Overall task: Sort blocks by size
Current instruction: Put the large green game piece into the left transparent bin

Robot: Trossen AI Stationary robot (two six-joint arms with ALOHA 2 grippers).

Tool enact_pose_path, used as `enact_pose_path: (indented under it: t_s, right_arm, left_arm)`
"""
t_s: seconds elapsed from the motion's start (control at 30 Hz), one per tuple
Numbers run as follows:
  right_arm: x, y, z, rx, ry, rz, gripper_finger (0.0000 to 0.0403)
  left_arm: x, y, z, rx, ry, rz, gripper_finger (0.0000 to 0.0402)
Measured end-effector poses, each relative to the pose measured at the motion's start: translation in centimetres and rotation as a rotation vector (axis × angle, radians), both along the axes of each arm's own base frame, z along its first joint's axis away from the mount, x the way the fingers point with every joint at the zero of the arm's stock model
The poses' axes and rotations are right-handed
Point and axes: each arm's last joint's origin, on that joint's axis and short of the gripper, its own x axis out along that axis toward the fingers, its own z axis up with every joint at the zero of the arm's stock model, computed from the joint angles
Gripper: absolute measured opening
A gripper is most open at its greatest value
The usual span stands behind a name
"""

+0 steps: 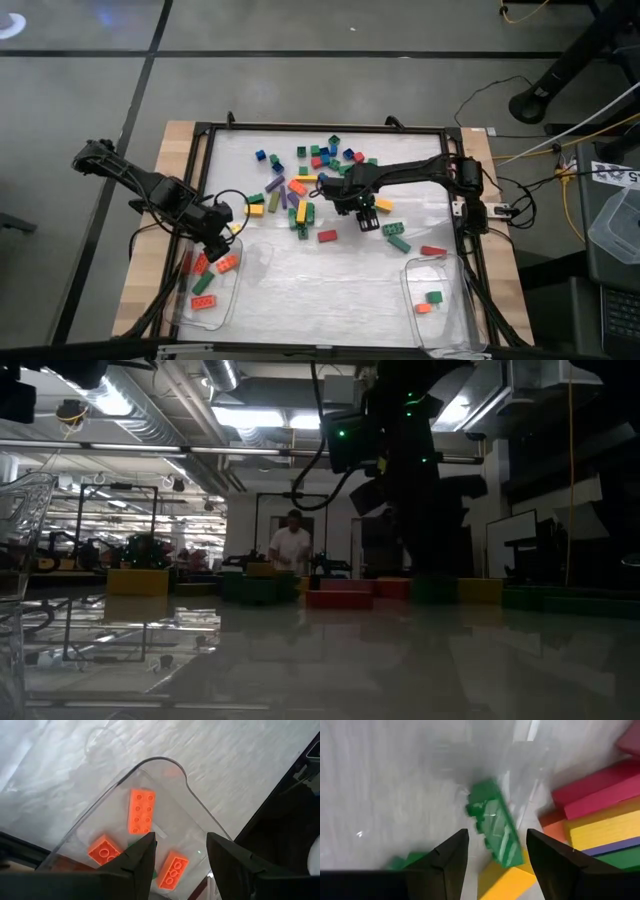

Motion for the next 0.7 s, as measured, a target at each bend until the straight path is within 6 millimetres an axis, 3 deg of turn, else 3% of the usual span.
enact_pose_path:
  t_s: [0.27, 0.5, 0.7]
  right_arm:
    - [0.2, 0.1, -0.2, 0.038, -0.019, -0.004, 0.02]
    - [1.0, -0.1, -2.4, 0.004, 0.011, -0.005, 0.0195]
    - [1.2, -0.1, -3.0, 0.002, 0.015, -0.004, 0.0123]
  left_arm:
    - [0.0, 0.0, 0.0, 0.008, -0.004, 0.006, 0.0164]
    - [0.1, 0.2, 0.0, 0.058, -0.034, 0.002, 0.0164]
    - [0.5, 0.2, 0.2, 0.144, -0.119, -0.033, 0.0164]
